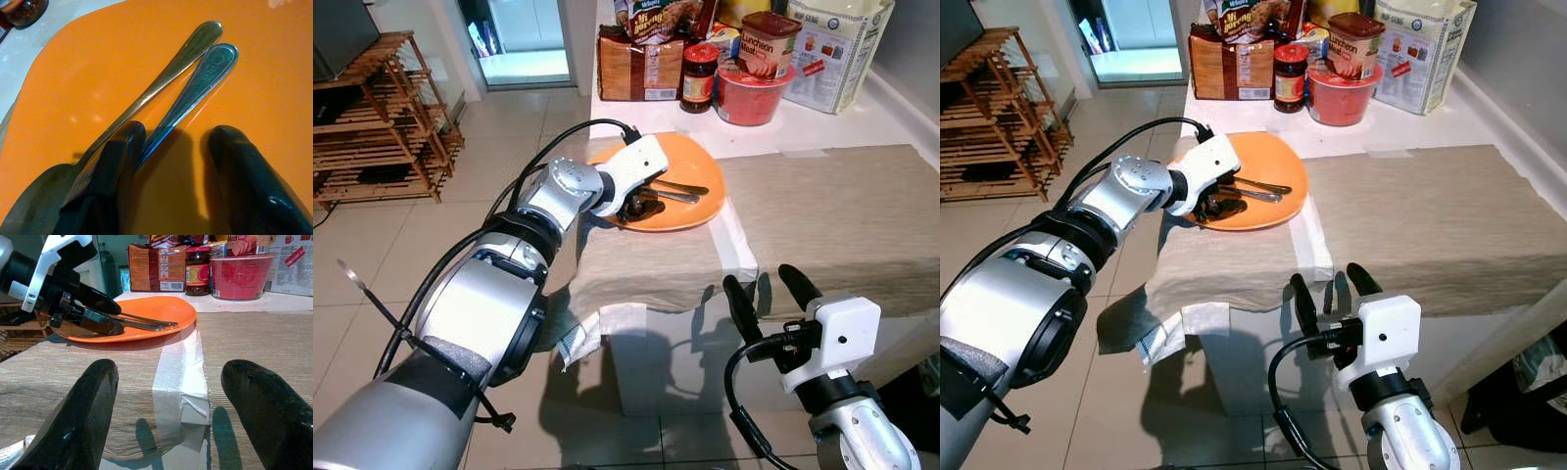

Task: Setting the table

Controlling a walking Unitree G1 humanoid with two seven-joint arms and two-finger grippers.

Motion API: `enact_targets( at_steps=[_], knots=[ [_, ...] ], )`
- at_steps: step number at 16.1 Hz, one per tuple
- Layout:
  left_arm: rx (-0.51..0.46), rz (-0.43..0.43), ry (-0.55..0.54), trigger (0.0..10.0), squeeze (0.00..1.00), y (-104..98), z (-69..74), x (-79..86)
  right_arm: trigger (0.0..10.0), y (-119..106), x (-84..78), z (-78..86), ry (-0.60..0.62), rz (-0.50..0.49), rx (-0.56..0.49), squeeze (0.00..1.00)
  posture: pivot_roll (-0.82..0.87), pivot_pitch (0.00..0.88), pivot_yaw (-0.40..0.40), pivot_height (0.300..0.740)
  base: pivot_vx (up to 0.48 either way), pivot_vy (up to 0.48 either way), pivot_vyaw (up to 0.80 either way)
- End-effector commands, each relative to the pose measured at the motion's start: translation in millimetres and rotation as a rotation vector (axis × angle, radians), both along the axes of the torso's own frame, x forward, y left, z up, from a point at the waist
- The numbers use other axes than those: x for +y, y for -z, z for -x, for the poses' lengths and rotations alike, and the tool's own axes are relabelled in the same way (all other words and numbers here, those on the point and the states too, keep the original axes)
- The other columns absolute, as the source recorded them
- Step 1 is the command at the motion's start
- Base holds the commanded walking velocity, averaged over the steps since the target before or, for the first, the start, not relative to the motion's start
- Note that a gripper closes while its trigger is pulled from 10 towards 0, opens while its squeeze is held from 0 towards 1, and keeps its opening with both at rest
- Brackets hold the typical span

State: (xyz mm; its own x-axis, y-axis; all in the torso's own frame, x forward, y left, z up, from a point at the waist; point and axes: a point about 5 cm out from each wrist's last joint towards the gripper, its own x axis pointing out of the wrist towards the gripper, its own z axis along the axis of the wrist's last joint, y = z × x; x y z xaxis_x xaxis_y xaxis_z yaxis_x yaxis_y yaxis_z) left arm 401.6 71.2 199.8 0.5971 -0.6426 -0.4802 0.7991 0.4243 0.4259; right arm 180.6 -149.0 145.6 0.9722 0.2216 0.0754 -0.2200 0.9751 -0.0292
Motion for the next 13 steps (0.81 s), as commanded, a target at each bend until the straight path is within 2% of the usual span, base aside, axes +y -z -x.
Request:
enact_targets(
  at_steps=[1,8,13],
  knots=[
    [0.023,-0.028,-0.012,0.0,0.0,7.9,1.1,4.6,10.0,-5.5,2.6,-0.2,-0.006,0.005,-0.017,0.0,-0.16,0.074,0.094,0.74,0.0,0.0,0.0],
    [-0.01,-0.083,0.013,0.0,0.0,9.3,1.5,5.9,10.0,-3.7,4.8,-2.3,-0.006,0.003,-0.01,0.0,-0.16,0.074,0.094,0.74,0.0,0.0,0.0],
    [-0.035,-0.042,0.0,0.0,0.0,1.6,-0.7,5.7,10.0,-1.6,4.5,-2.3,-0.007,0.006,-0.003,0.0,-0.16,0.069,0.091,0.74,0.0,0.0,0.0]
  ],
)
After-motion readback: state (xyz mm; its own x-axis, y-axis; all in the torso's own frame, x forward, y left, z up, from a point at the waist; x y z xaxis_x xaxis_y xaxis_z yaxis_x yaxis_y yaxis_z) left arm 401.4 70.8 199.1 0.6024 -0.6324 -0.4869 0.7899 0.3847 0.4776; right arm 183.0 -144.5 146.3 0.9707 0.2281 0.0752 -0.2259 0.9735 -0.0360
